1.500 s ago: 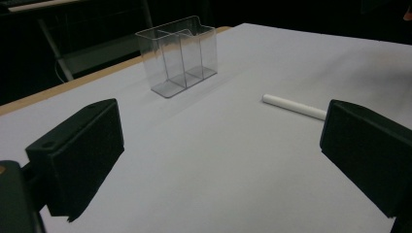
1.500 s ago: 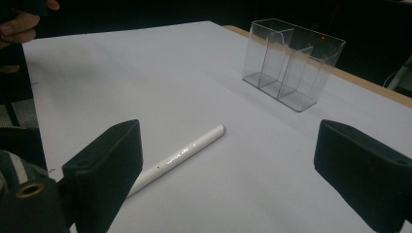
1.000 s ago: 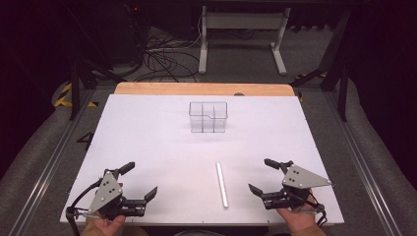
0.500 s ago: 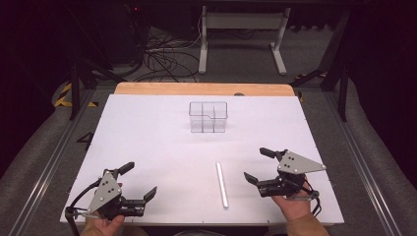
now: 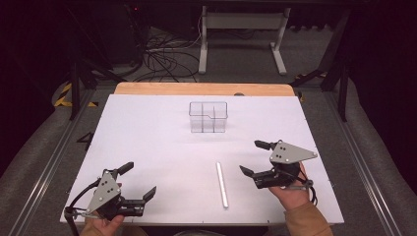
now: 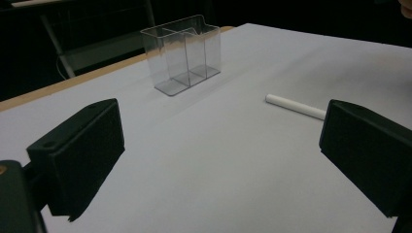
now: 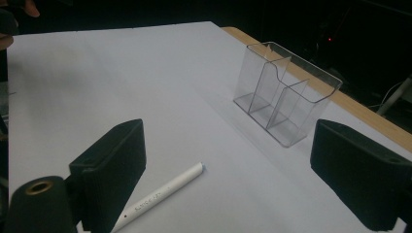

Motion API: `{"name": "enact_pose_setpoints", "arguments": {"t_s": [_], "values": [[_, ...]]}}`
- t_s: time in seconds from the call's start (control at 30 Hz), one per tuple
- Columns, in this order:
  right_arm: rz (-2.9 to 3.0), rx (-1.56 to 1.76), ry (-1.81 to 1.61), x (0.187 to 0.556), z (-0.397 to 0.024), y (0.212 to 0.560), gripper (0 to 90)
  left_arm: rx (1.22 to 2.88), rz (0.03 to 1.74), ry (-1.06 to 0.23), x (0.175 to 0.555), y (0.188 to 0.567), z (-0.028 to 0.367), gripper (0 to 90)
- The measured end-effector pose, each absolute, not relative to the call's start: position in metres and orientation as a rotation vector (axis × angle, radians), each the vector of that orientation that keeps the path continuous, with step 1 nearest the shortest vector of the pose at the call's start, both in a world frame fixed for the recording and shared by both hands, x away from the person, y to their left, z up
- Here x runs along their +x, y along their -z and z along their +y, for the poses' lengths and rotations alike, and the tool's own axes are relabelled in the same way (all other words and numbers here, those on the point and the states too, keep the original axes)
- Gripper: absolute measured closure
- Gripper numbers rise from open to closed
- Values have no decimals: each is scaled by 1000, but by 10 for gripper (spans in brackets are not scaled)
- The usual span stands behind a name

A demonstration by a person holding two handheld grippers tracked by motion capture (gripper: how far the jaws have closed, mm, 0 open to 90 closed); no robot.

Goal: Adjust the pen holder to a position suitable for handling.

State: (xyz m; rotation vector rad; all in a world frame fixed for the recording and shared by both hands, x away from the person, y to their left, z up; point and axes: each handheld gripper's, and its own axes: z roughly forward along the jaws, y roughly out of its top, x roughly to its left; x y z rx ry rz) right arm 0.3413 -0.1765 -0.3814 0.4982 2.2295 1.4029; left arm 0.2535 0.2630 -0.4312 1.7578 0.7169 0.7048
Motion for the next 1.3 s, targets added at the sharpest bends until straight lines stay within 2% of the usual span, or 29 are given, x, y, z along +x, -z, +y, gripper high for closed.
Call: {"name": "enact_pose_setpoints", "arguments": {"t_s": [0.2,0.37,0.57,1.0,1.13,1.3], "values": [[2222,483,-1425,342,-178,375,138,1755,715,-710,254,431,264,31],[2242,523,-1609,350,-180,369,158,1758,718,-704,253,431,264,31],[2262,472,-1535,357,-167,354,180,1748,727,-710,250,432,266,31],[2383,442,-1417,405,-145,337,242,1747,755,-721,245,432,272,31],[2432,438,-1314,417,-136,334,311,1752,758,-723,245,433,272,33],[2455,454,-1258,430,-128,334,342,1752,757,-726,246,433,272,33]]}}
